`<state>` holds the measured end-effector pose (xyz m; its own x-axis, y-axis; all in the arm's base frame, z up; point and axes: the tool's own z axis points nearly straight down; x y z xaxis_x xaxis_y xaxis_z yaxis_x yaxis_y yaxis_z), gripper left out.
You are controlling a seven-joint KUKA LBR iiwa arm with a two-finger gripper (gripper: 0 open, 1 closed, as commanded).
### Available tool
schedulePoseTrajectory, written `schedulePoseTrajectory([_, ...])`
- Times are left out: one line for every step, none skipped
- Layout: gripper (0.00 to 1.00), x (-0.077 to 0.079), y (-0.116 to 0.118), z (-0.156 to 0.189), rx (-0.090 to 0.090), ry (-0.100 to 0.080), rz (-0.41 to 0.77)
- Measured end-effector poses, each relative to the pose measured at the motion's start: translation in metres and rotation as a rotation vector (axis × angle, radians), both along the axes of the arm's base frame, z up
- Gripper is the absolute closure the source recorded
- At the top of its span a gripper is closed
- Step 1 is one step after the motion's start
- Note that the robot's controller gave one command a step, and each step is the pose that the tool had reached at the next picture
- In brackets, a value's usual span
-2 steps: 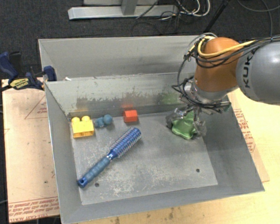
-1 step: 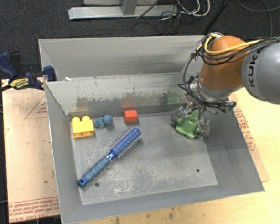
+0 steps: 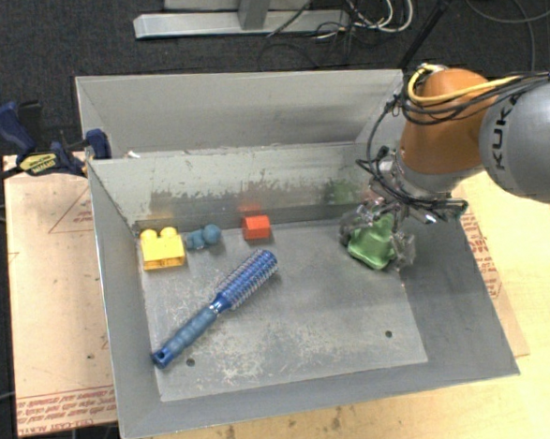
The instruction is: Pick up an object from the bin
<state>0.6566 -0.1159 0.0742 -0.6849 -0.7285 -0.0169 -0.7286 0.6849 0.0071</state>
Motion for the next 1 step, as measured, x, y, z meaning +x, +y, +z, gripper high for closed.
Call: schedulePoseTrajectory([1.00, -0.0015, -0.0028, -0.0003, 0.003, 0.003, -0.070])
